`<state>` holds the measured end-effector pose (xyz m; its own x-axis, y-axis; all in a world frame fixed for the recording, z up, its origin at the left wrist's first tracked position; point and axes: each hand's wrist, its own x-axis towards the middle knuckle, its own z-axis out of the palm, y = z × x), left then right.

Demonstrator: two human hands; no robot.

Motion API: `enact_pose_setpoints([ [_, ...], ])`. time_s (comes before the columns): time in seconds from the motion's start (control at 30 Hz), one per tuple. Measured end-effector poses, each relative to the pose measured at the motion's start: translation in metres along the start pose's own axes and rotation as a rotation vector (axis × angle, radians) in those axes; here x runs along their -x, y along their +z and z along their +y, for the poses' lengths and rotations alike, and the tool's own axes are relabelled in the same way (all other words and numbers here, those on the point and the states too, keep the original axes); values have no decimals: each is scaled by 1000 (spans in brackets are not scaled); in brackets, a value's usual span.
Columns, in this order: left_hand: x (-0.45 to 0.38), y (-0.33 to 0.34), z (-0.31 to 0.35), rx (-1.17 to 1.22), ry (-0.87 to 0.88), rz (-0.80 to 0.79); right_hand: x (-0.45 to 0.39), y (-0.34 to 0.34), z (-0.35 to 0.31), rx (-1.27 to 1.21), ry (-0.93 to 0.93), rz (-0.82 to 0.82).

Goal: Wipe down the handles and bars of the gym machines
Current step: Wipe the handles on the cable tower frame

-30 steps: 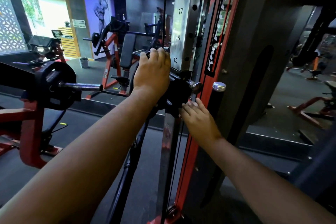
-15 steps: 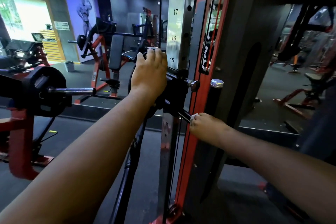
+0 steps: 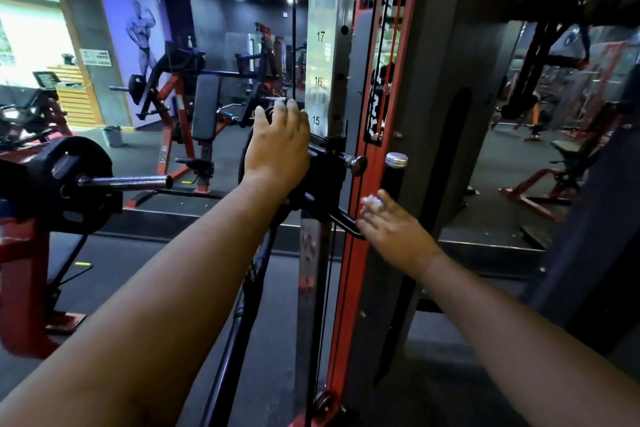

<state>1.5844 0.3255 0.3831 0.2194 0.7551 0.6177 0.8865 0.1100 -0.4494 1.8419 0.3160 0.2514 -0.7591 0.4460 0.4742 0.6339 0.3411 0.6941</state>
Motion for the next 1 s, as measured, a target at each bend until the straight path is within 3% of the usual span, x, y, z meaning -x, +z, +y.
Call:
enact_pose_setpoints([
  [0.1, 7, -4, 4, 6, -8, -4, 10, 8, -32, -102, 34, -157],
  [0.23, 28, -17, 30, 133, 33, -6, 31, -4, -37, -514, 177, -69],
  [0.37, 62, -37, 85, 491, 94, 41, 79, -33, -20, -737, 459, -128],
  [0.5, 97, -55, 164, 689, 246, 128, 170, -39, 6, -848, 784, -226],
  [0.57, 110, -65, 209, 732, 321, 77, 219, -39, 18, -859, 884, -247],
  [0.73, 131, -107, 336, 820, 452, -240, 347, -55, 51, -931, 1167, -327],
  [1.0, 145, -181, 531, 886, 676, -415, 537, -98, 109, -857, 1526, -430],
])
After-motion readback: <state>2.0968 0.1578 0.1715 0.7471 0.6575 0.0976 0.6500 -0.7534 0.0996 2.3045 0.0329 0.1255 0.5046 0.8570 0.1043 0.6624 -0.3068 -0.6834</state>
